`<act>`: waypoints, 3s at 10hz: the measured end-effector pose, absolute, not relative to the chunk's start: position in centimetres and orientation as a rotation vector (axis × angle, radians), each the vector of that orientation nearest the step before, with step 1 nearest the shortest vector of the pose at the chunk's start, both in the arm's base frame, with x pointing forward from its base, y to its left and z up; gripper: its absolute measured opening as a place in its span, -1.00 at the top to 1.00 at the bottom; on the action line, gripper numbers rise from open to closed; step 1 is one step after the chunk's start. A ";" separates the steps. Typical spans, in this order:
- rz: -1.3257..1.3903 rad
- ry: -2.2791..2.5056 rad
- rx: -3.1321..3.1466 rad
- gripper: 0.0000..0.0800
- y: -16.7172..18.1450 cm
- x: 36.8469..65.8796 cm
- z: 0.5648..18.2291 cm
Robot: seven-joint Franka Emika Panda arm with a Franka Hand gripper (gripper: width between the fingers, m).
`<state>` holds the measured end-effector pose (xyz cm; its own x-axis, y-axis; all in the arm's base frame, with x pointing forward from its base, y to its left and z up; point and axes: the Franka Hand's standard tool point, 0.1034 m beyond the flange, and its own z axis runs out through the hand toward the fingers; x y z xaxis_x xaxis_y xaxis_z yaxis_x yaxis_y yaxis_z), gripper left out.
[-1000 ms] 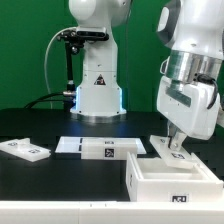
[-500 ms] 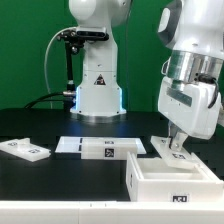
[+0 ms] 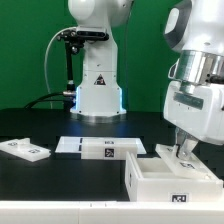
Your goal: Assemble cabinet
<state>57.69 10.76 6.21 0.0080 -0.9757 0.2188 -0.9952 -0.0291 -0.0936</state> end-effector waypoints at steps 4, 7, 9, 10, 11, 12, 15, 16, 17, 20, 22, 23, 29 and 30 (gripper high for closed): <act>0.345 -2.128 2.138 0.84 11.0 59.3 6.1; 0.338 -2.130 2.130 0.84 11.0 59.3 6.1; 0.338 -2.130 2.130 0.66 11.0 59.3 6.1; 0.338 -2.130 2.130 0.66 11.0 59.3 6.1; 0.340 -2.118 2.146 0.32 10.9 59.4 6.4; 0.345 -2.119 2.160 -0.14 10.7 59.7 7.1; 0.332 -2.104 2.253 -0.87 10.1 57.5 9.2; 0.295 -2.073 2.293 -0.96 9.7 56.3 9.7; 0.290 -2.082 2.288 -0.96 9.6 56.1 9.8; 0.292 -2.074 2.288 -0.99 9.6 56.2 9.6; 0.360 -1.969 2.429 -0.99 6.9 55.6 9.9; 0.417 -1.948 2.473 -0.99 4.5 54.7 10.0; 0.367 -1.997 2.474 -0.99 1.8 52.7 9.5; 0.367 -1.991 2.476 -0.99 1.6 52.7 9.5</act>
Offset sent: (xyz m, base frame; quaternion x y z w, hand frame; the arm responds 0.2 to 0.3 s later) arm 0.0284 0.0075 -0.0014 -0.0051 -0.0015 0.0090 0.9999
